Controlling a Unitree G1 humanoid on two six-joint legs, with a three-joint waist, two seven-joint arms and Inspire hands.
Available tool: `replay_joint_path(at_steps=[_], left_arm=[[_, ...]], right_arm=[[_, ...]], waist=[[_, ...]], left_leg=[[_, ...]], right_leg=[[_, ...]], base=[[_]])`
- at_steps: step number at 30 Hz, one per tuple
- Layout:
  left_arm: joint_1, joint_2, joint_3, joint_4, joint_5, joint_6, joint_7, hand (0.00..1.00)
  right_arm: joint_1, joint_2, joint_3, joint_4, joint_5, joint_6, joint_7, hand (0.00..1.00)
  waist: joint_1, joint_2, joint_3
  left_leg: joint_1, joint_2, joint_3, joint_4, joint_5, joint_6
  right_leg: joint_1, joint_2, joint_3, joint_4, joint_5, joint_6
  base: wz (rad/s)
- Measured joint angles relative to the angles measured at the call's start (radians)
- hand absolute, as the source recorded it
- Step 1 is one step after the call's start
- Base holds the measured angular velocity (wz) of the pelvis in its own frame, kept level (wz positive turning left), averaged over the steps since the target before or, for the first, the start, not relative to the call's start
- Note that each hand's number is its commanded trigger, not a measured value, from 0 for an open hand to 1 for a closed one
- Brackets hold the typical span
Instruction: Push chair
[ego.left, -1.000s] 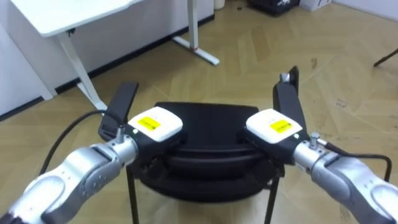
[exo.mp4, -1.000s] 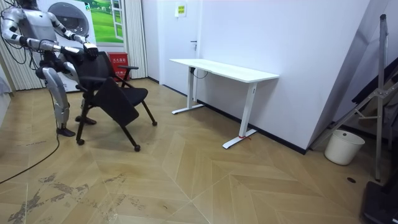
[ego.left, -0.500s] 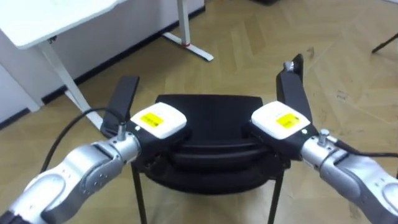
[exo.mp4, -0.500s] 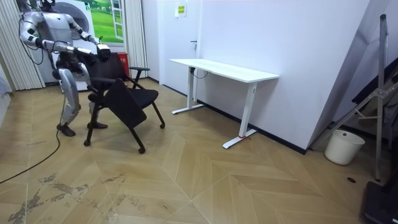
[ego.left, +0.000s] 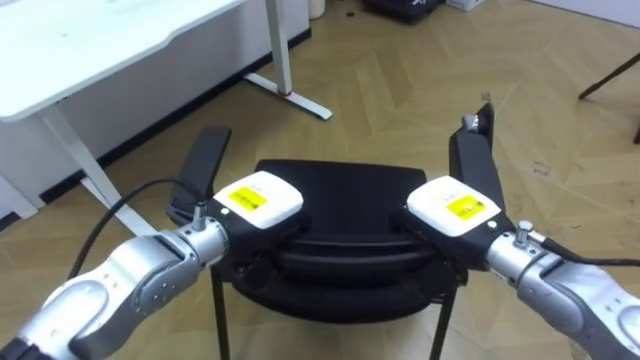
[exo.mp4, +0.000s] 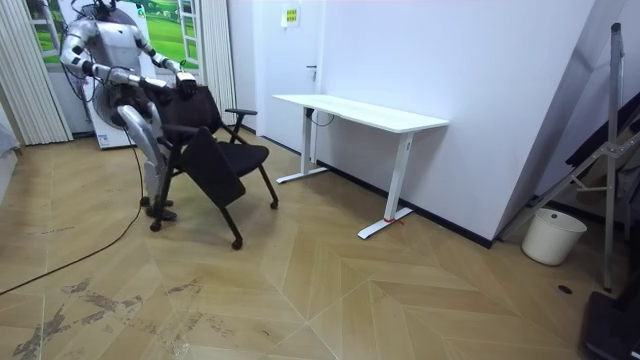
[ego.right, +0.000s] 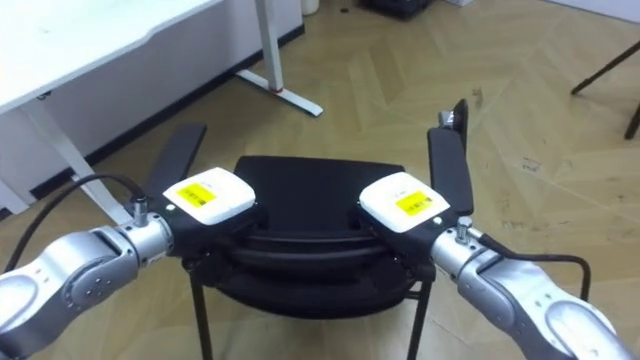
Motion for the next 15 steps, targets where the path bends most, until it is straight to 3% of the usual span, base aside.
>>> replay_joint_path(at_steps=[2, 4, 7, 9, 12, 13, 14, 15], left_arm=[[-0.010, 0.004, 0.001, -0.001, 0.001, -0.003, -0.001, 1.00], [-0.014, 0.013, 0.001, -0.001, 0.002, -0.003, -0.003, 1.00], [-0.016, 0.015, 0.001, -0.004, 0.011, -0.004, -0.009, 1.00], [-0.018, 0.020, 0.001, -0.009, 0.011, -0.004, -0.015, 1.00], [-0.021, 0.020, 0.005, -0.009, 0.015, -0.001, -0.020, 1.00], [-0.021, 0.020, 0.005, -0.008, 0.013, -0.004, -0.025, 1.00], [-0.021, 0.021, 0.005, -0.006, 0.013, -0.008, -0.026, 1.00], [-0.020, 0.021, 0.005, -0.004, 0.013, -0.009, -0.026, 1.00]], right_arm=[[0.000, -0.009, -0.001, -0.012, -0.003, -0.008, -0.005, 1.00], [0.000, -0.011, -0.002, -0.016, -0.006, -0.007, 0.003, 1.00], [0.000, -0.014, -0.002, -0.019, -0.007, -0.007, 0.015, 1.00], [0.000, -0.005, -0.002, -0.022, -0.006, -0.007, 0.028, 1.00], [0.000, 0.007, 0.000, -0.018, -0.006, 0.001, 0.033, 1.00], [0.000, 0.008, 0.002, -0.015, -0.005, -0.001, 0.033, 1.00], [0.000, 0.010, 0.002, -0.010, -0.004, -0.004, 0.033, 1.00], [0.000, 0.010, 0.002, -0.007, -0.004, -0.007, 0.032, 1.00]], waist=[[-0.009, 0.003, -0.0021], [-0.014, 0.005, -0.0034], [0.001, 0.016, -0.0086], [0.015, 0.024, -0.0120], [0.024, 0.020, -0.0098], [0.025, 0.018, -0.0080], [0.031, 0.016, -0.0055], [0.035, 0.014, -0.0041]], left_leg=[[0.017, -0.002, -0.025, -0.002, -0.020, -0.011], [0.032, 0.003, -0.043, -0.008, -0.033, -0.027], [0.076, 0.037, -0.043, -0.023, -0.064, -0.055], [0.099, 0.064, -0.038, -0.030, -0.077, -0.078], [0.090, 0.122, 0.002, 0.112, -0.080, -0.118], [0.060, 0.148, 0.001, 0.217, -0.063, -0.147], [0.023, 0.180, 0.005, 0.342, -0.025, -0.196], [0.006, 0.195, 0.009, 0.398, 0.004, -0.205]], right_leg=[[0.026, 0.031, 0.016, -0.153, 0.080, -0.032], [0.051, 0.038, 0.001, -0.164, 0.105, -0.059], [0.085, 0.069, -0.012, -0.166, 0.112, -0.078], [0.104, 0.090, -0.032, -0.166, 0.094, -0.105], [0.143, 0.117, -0.061, -0.143, 0.049, -0.125], [0.165, 0.121, -0.073, -0.124, 0.016, -0.134], [0.185, 0.126, -0.086, -0.105, -0.016, -0.140], [0.195, 0.131, -0.086, -0.096, -0.031, -0.145]], base=[[0.29], [0.19], [-0.02], [-0.07], [0.07], [0.09], [0.13], [0.05]])
